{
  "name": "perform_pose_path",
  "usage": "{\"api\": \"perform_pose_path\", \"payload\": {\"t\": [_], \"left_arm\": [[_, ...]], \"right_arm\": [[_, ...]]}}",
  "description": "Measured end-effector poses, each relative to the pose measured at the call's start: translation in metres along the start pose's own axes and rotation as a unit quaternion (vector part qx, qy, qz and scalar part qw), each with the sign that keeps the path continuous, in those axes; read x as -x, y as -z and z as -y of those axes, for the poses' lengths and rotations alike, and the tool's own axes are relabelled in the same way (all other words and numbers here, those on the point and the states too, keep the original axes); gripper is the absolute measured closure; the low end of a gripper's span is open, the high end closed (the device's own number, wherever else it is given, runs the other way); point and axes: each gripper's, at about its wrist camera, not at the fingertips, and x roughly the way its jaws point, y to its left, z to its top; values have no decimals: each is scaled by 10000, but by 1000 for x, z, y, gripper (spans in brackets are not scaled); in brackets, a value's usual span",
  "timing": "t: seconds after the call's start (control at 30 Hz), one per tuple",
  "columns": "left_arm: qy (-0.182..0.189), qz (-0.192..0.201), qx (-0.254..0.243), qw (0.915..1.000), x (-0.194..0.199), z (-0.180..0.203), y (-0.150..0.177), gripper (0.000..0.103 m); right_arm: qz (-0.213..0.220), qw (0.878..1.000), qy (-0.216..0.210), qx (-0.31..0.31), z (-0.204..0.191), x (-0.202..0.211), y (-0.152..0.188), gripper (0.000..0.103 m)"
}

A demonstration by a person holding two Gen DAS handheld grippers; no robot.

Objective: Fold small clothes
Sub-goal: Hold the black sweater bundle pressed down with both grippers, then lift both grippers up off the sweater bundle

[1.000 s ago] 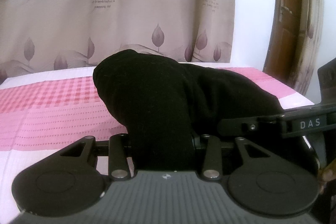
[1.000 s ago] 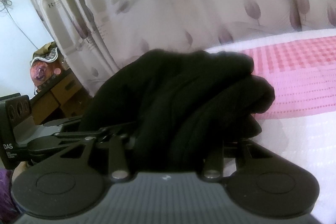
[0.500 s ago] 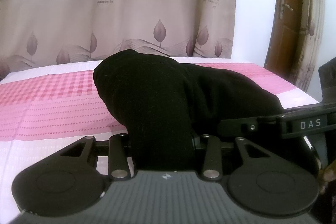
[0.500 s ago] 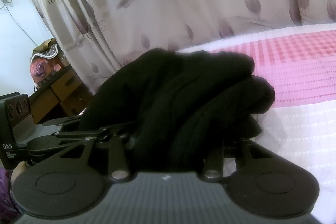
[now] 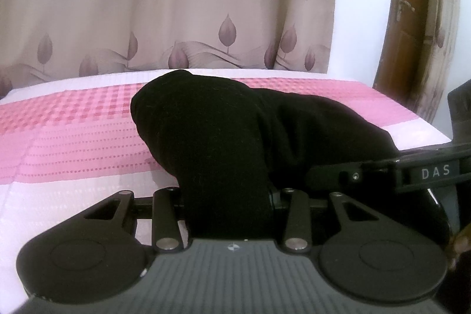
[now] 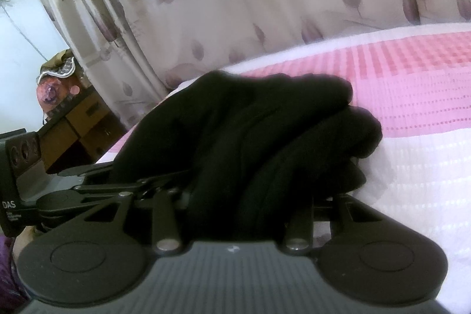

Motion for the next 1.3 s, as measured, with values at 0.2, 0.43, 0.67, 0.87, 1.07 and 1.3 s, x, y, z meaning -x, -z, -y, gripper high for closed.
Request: {"api": "perform_pose_path", "payload": {"t": [0.2,0.43,0.67,0.87,1.07,1.3], "left_arm": [[1,-56,44,10000,-4,-6,4,59],[-12,-68,52,10000,-7,-9,6,52],[-9,-53,82,10000,-6,-12,9,44],[-252,8,68,9997,-3,-13,12,22],[-620,175,-173,9978,3,-9,13,8],[-1018,436,-310,9934,17,-3,12,0]], "right_arm": [[-32,10000,18,-58,7,-3,5,60],[-47,9998,103,-138,12,-5,10,59],[-33,9998,132,-168,14,-3,14,58],[8,9996,171,-246,17,2,19,54],[59,9991,262,-321,17,8,25,47],[233,9973,689,-36,-2,26,32,44]]}}
